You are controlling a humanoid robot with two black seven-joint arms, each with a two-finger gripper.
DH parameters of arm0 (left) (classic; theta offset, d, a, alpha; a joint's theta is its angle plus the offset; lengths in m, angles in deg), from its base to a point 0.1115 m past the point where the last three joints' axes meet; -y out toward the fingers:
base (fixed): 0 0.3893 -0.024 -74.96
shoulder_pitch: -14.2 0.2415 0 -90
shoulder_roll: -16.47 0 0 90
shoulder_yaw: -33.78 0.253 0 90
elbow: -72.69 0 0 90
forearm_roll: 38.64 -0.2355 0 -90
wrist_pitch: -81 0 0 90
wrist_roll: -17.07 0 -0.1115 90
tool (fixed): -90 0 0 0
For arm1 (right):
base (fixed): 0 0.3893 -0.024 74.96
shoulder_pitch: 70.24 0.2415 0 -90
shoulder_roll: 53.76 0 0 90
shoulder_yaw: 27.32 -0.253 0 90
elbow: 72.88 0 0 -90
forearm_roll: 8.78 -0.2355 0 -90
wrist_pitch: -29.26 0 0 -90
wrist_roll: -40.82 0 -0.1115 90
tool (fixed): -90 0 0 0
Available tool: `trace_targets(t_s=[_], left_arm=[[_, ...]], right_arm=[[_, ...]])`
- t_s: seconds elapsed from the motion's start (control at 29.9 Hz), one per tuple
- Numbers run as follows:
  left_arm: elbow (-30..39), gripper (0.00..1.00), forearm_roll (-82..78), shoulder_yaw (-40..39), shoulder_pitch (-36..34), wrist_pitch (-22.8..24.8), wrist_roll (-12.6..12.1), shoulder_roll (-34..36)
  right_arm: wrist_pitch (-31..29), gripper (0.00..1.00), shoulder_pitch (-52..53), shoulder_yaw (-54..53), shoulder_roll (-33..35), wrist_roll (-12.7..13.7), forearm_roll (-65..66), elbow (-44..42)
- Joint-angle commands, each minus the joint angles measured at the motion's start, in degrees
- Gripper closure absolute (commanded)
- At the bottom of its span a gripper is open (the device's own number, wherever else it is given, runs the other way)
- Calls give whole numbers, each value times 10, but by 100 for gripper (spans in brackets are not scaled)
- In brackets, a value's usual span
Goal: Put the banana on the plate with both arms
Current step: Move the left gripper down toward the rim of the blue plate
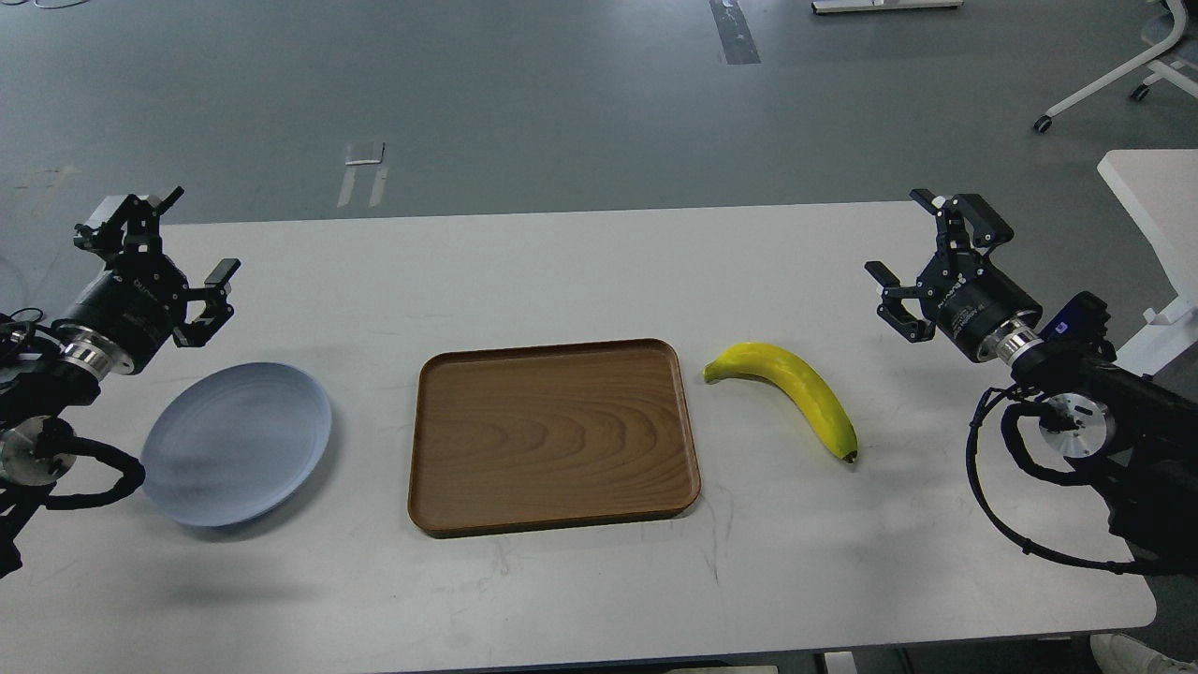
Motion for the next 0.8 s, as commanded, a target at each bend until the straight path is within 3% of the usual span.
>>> trace_targets(t_s=[0.0,0.47,0.57,0.67,0.77], left_arm=[[0,1,-1,0,0,0,0,-1],[-16,1,-12,1,-11,0,0,17],[-14,1,-58,4,-29,0,0,30],[-3,1,-201,0,-59,0,0,48],[41,1,-289,-1,-80,0,0,82]], right_arm=[[0,0,1,0,0,0,0,1],[0,0,3,0,1,0,0,3],[0,0,5,0,2,0,0,2],[0,0,6,0,2,0,1,2],[0,0,6,0,1,0,1,3]])
